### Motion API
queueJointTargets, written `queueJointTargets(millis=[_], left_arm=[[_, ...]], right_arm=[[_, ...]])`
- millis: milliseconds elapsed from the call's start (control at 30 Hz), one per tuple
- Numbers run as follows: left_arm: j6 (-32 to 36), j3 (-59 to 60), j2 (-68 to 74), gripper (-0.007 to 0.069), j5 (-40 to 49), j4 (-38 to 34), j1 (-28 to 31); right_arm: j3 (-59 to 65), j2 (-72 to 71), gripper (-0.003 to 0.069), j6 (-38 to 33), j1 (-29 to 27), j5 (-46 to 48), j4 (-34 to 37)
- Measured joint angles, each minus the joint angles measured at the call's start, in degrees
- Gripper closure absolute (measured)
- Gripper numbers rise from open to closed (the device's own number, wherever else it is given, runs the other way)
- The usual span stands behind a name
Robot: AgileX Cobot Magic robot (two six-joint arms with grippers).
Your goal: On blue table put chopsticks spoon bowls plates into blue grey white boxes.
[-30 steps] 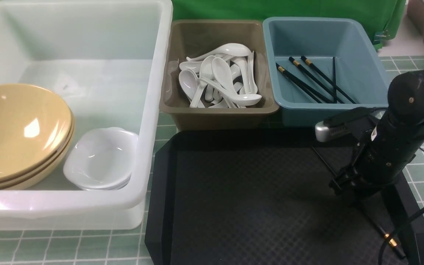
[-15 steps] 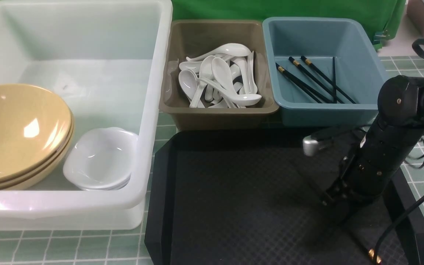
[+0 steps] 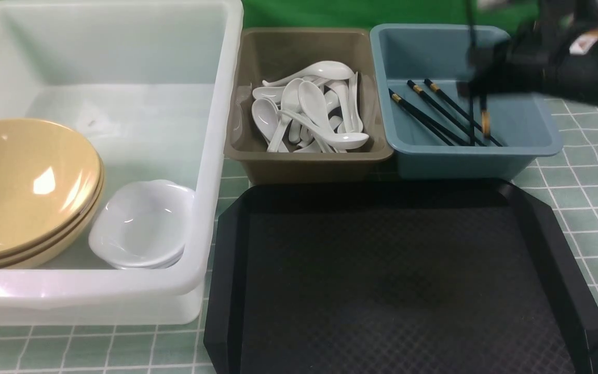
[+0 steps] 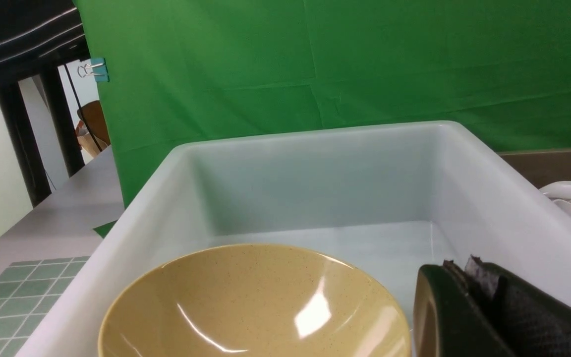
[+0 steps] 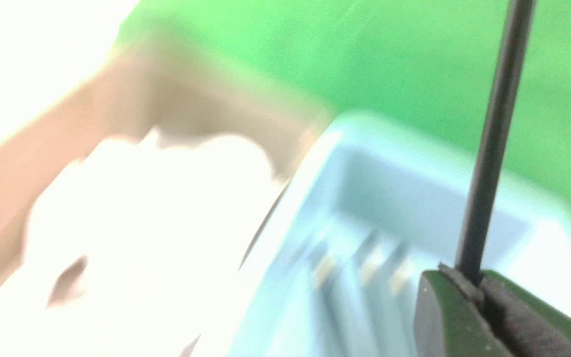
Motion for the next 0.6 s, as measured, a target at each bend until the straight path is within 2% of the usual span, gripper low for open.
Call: queueJointTargets(millis=[33,133,233,333,500,600], left_arm=[[0.0,0.0,0.0,0.062,0.0,0.0,0.0],[0.0,0.0,0.0,0.062,0.0,0.13,0.0],[0.0,0.0,0.0,0.062,0.05,0.13,0.0],[0.0,0.0,0.0,0.062,0.32,0.2,0.0],[0.0,0.0,0.0,0.062,1.26,0.19,0.0],[0.0,0.0,0.0,0.062,1.32,0.19,0.0]], right_arm=[[0.0,0.43,0.0582,-0.01,0.0,-1.2,-0.01],[-0.55,8.23,0.0582,0.13,0.0,-15.2,0.49],[-1.67,16.72,0.0561,0.13,0.0,-17.66,0.98],[-2.9,21.54,0.051,1.46,0.0,-14.19,1.0],[-5.39,21.06,0.0334,3.14,0.0,-2.82,1.0],[-5.52,12.08,0.0317,2.9,0.0,6.13,1.0]])
